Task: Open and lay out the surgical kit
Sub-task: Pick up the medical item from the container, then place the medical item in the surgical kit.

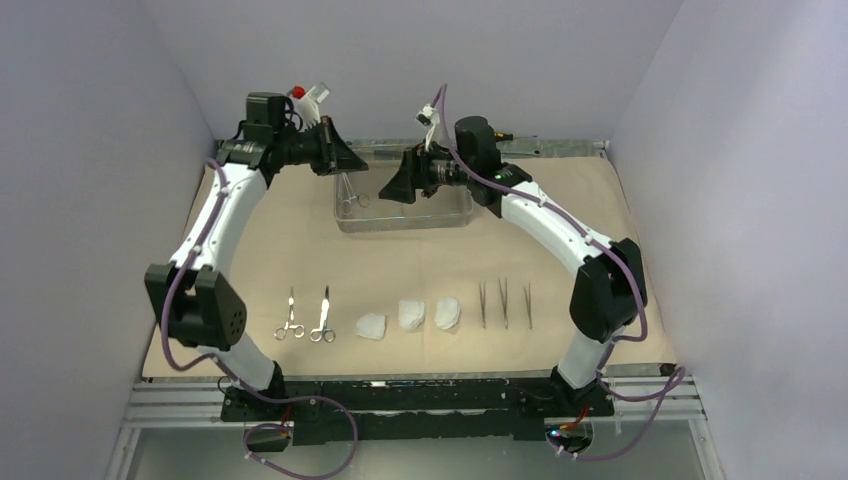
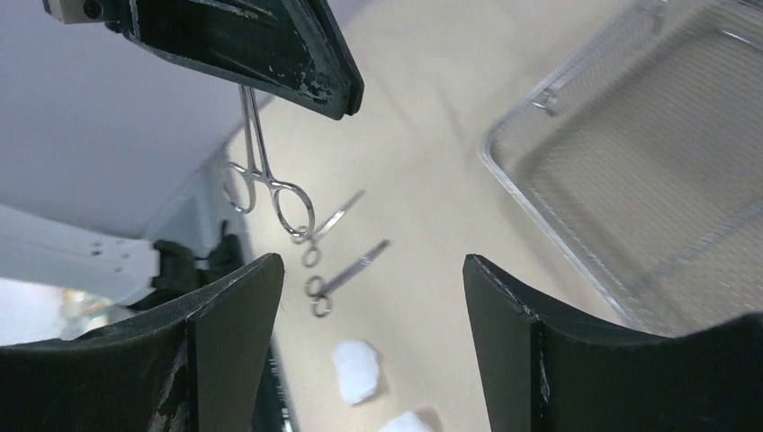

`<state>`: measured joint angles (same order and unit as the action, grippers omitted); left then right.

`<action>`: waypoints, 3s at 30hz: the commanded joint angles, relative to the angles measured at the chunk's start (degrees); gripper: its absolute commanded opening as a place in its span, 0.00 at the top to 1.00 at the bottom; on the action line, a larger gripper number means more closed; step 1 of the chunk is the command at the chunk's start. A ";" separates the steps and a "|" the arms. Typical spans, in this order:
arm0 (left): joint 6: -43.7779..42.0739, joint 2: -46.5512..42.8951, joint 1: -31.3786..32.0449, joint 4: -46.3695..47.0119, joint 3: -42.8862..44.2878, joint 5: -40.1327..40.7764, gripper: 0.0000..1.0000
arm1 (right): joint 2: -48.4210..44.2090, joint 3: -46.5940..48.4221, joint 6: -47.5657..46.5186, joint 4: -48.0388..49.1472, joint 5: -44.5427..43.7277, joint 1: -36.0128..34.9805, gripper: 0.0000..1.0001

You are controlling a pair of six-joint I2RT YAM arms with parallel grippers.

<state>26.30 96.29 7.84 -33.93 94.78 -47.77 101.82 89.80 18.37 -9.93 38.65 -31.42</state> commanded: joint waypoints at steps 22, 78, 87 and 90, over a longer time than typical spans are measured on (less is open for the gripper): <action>2.90 -19.91 -0.19 14.87 -9.74 -17.39 1.00 | -5.24 -12.39 30.30 40.64 15.76 -6.99 0.69; 21.08 -64.40 -0.19 -53.24 8.57 71.92 0.04 | 38.73 16.60 63.07 23.50 -29.72 -39.59 0.99; 21.38 -64.68 -0.19 -53.80 9.87 72.11 0.04 | 41.23 20.04 66.58 20.28 -26.82 -39.95 0.87; 21.33 -64.63 -0.19 -53.70 9.98 71.94 0.04 | 41.83 21.05 67.21 19.80 -26.82 -39.88 0.85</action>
<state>46.41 31.55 7.64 -87.81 103.66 24.25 143.17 107.31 83.18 9.26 10.90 -71.13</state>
